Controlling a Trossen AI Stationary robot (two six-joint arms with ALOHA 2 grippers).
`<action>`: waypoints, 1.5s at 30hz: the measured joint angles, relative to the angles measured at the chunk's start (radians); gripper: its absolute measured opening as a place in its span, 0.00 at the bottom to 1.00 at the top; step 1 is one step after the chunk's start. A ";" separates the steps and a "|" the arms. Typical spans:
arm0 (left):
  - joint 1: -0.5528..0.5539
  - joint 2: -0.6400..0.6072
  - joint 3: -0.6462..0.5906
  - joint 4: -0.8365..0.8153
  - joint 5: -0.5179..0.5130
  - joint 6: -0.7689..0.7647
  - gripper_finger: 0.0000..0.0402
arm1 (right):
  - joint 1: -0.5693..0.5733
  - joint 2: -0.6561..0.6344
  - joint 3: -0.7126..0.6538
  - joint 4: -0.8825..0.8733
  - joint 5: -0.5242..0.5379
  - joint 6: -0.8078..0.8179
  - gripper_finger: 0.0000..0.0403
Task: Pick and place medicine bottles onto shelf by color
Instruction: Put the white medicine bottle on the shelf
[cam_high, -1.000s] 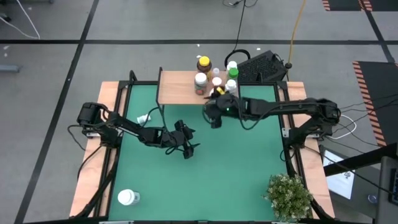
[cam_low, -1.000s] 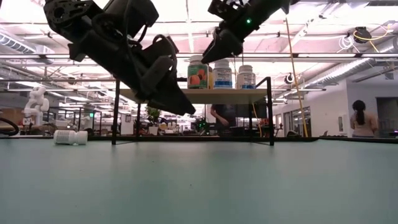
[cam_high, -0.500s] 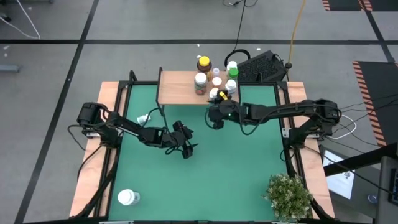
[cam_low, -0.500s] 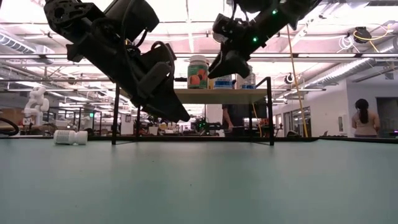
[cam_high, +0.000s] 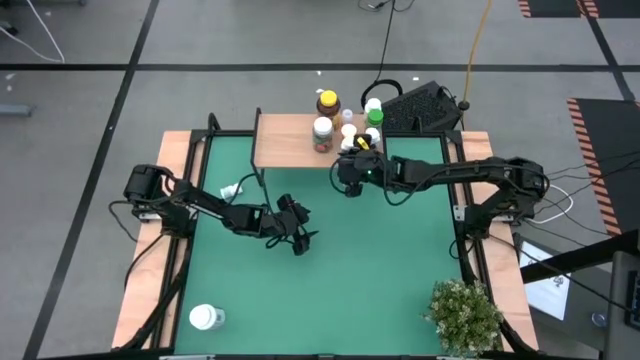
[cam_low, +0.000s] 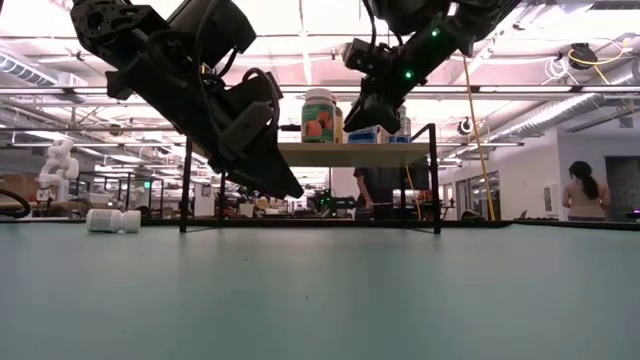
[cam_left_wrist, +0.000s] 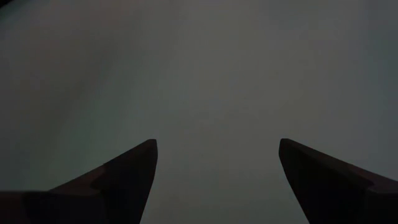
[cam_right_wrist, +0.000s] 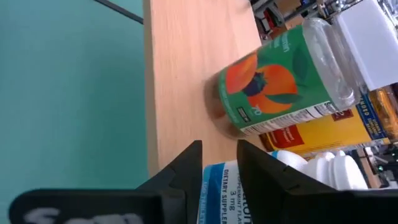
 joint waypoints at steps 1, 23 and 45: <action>0.000 0.000 0.000 -0.001 0.000 -0.002 0.83 | -0.002 0.000 0.000 -0.002 -0.020 -0.008 0.23; -0.013 -0.094 0.030 -0.321 -0.088 -0.112 0.83 | 0.132 0.000 -0.059 0.158 -0.442 0.159 0.29; -0.501 -0.316 0.370 -1.355 0.541 -1.249 0.83 | 0.318 0.001 -0.538 0.871 -0.444 0.504 0.31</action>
